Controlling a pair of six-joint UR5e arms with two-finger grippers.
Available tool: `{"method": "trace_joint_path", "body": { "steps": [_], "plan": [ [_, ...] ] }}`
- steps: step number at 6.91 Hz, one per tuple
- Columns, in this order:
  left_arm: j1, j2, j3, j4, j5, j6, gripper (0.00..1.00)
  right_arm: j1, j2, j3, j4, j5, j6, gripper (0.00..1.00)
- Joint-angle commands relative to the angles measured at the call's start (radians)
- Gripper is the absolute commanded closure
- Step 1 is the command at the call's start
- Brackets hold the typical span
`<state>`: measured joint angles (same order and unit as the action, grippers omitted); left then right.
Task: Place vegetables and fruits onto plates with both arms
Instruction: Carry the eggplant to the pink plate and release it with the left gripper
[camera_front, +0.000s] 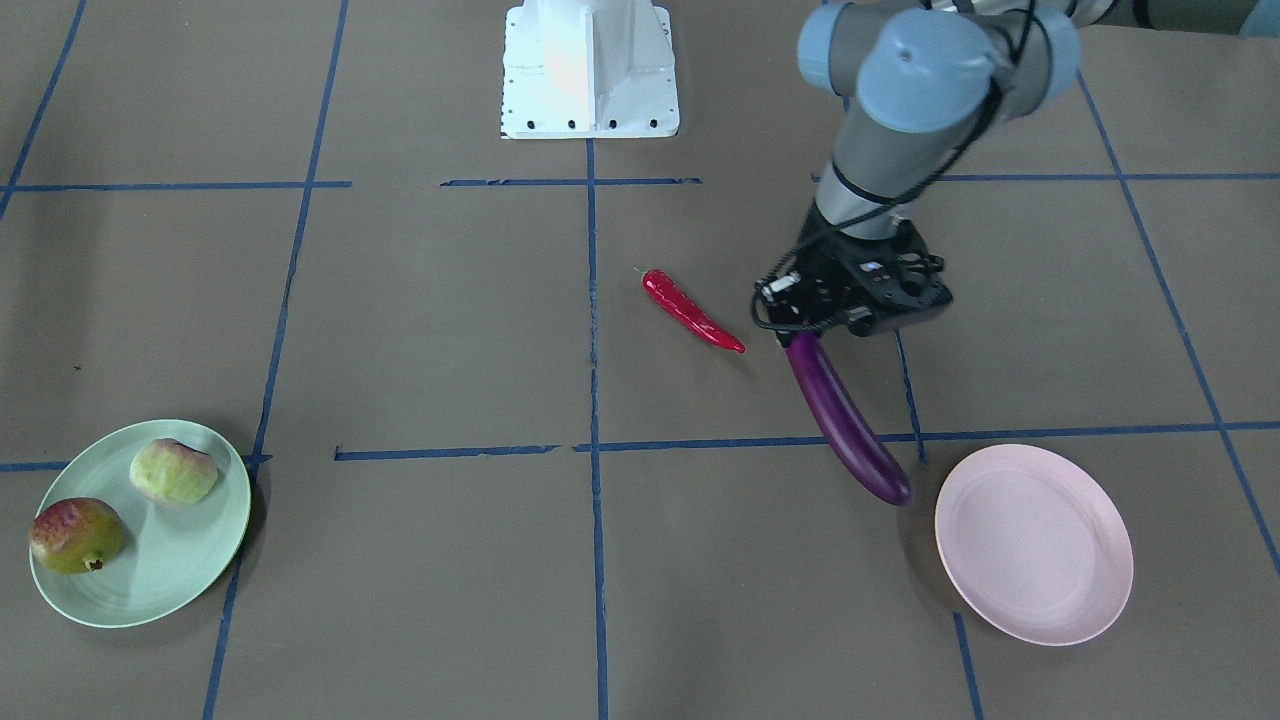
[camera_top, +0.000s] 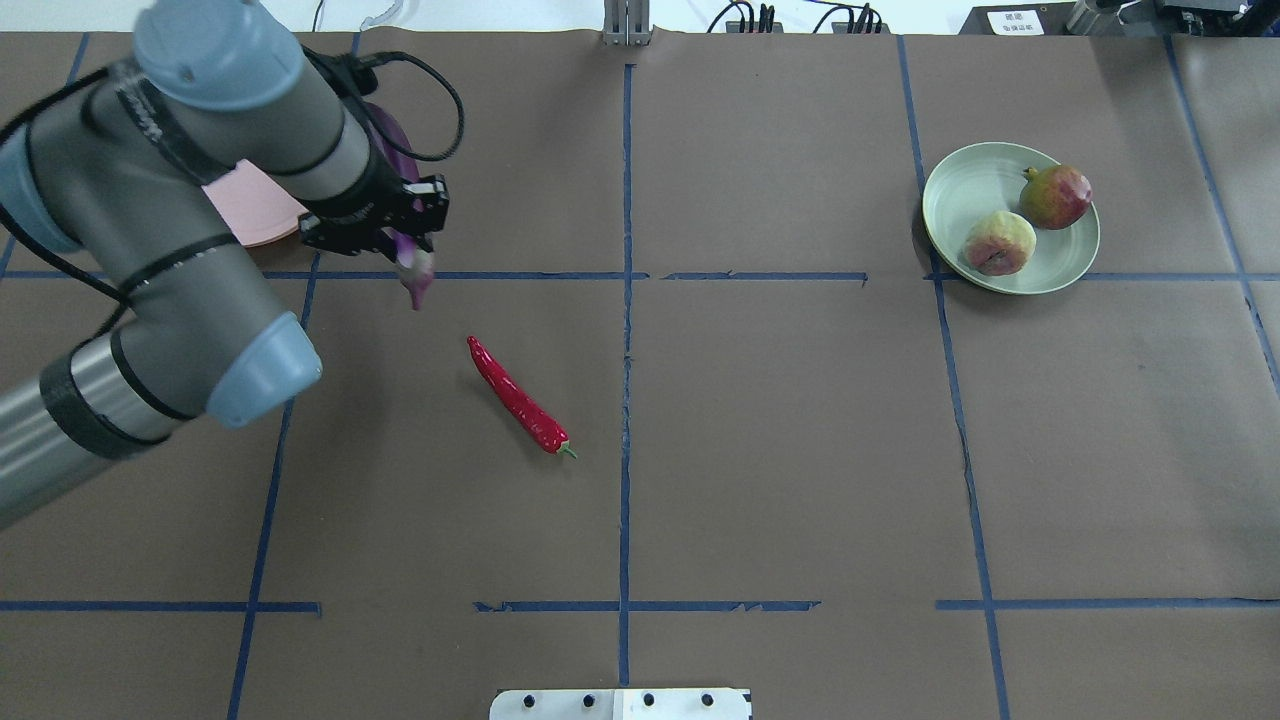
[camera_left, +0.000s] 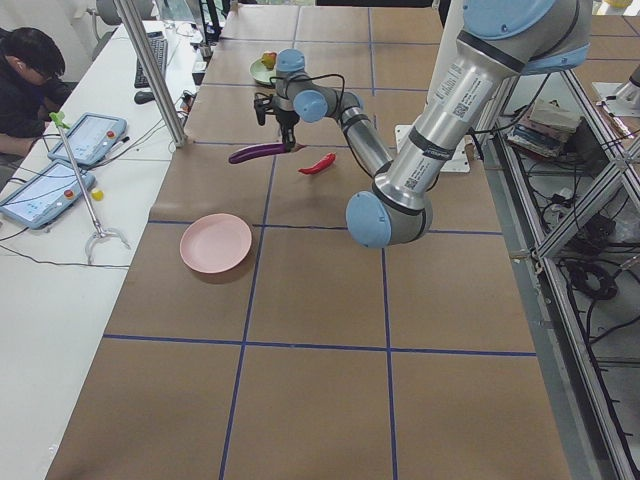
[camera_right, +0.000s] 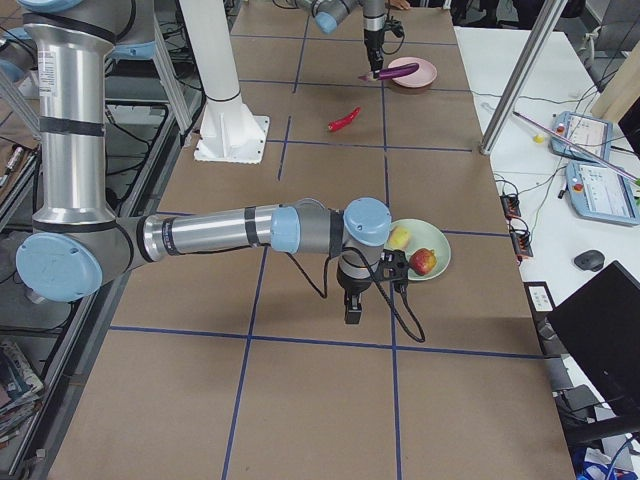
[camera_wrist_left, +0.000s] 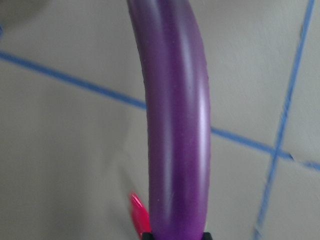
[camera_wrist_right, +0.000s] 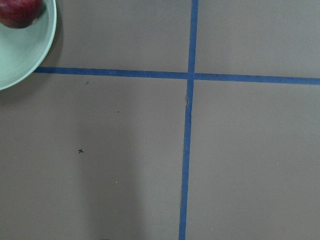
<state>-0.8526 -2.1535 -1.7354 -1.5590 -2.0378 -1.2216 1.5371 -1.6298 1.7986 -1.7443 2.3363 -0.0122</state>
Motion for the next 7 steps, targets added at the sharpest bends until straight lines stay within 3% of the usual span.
{"method": "trace_joint_path", "body": {
  "steps": [1, 3, 4, 5, 6, 7],
  "plan": [
    [-0.135, 0.02, 0.206, -0.045, -0.018, 0.324, 1.0, 0.0, -0.001, -0.001, 0.0, 0.0, 0.0, 0.0],
    [-0.158, 0.012, 0.476, -0.309, -0.013, 0.376, 1.0, 0.0, -0.001, 0.001, 0.0, 0.0, 0.0, 0.0],
    [-0.158, 0.003, 0.566, -0.41, -0.013, 0.375, 0.83, 0.0, -0.001, 0.001, 0.0, 0.0, 0.0, 0.0],
    [-0.158, 0.003, 0.563, -0.421, -0.016, 0.376, 0.01, -0.002, -0.002, 0.001, 0.0, 0.0, 0.0, 0.0],
    [-0.161, 0.004, 0.548, -0.414, -0.047, 0.378, 0.0, -0.002, -0.001, 0.001, 0.0, 0.0, 0.0, 0.0],
    [-0.184, 0.006, 0.509, -0.402, -0.147, 0.376, 0.0, -0.002, -0.001, 0.001, 0.0, 0.0, 0.001, 0.0]
  ]
}}
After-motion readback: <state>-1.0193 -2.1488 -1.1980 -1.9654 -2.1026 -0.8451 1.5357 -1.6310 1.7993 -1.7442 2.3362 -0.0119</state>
